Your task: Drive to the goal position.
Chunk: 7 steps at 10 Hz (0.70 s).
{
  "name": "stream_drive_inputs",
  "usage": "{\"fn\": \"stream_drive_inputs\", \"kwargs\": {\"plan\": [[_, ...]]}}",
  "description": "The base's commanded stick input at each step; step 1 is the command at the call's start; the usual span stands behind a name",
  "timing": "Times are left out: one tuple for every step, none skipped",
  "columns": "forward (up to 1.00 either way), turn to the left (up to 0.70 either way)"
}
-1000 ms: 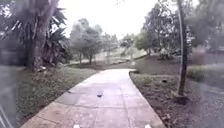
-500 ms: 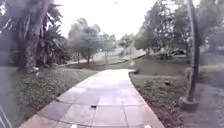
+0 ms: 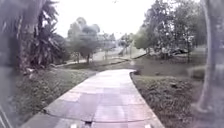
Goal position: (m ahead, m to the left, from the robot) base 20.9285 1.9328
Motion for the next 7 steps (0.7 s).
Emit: {"fn": "stream_drive_inputs", "kwargs": {"plan": [[0.70,0.00],[0.70,0.00],[0.70,0.00],[0.70,0.00],[0.70,0.00],[0.70,0.00],[0.70,0.00]]}}
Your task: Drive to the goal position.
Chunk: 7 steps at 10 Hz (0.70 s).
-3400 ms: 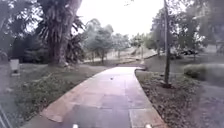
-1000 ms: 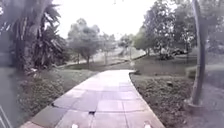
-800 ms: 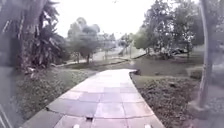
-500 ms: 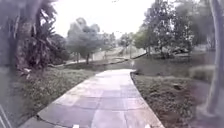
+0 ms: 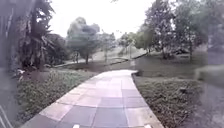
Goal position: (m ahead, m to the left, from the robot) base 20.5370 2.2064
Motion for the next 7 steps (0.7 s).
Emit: {"fn": "stream_drive_inputs", "kwargs": {"plan": [[0.70,0.00],[0.70,0.00],[0.70,0.00],[0.70,0.00],[0.70,0.00],[0.70,0.00],[0.70,0.00]]}}
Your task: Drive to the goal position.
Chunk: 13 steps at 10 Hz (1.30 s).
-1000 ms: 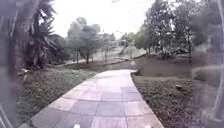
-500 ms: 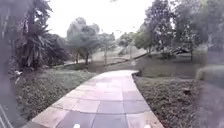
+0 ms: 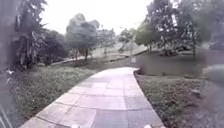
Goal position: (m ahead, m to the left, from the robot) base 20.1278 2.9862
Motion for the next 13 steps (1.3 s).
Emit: {"fn": "stream_drive_inputs", "kwargs": {"plan": [[0.70,0.00],[0.70,-0.28],[0.70,-0.35],[0.70,-0.35],[0.70,-0.35],[0.70,-0.35],[0.70,-0.35],[0.70,0.00],[0.70,0.00],[0.70,0.00],[0.70,0.00],[0.70,0.00],[0.70,0.00]]}}
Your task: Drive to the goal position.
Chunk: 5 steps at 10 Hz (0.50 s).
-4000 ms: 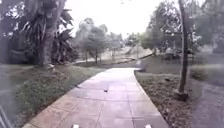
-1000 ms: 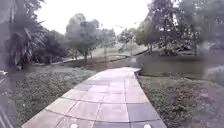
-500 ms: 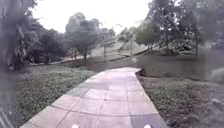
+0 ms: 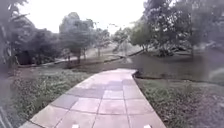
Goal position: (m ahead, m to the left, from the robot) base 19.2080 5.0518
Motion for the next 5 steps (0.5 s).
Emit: {"fn": "stream_drive_inputs", "kwargs": {"plan": [[0.70,0.00],[0.70,0.00],[0.70,0.00],[0.70,0.00],[0.70,0.00]]}}
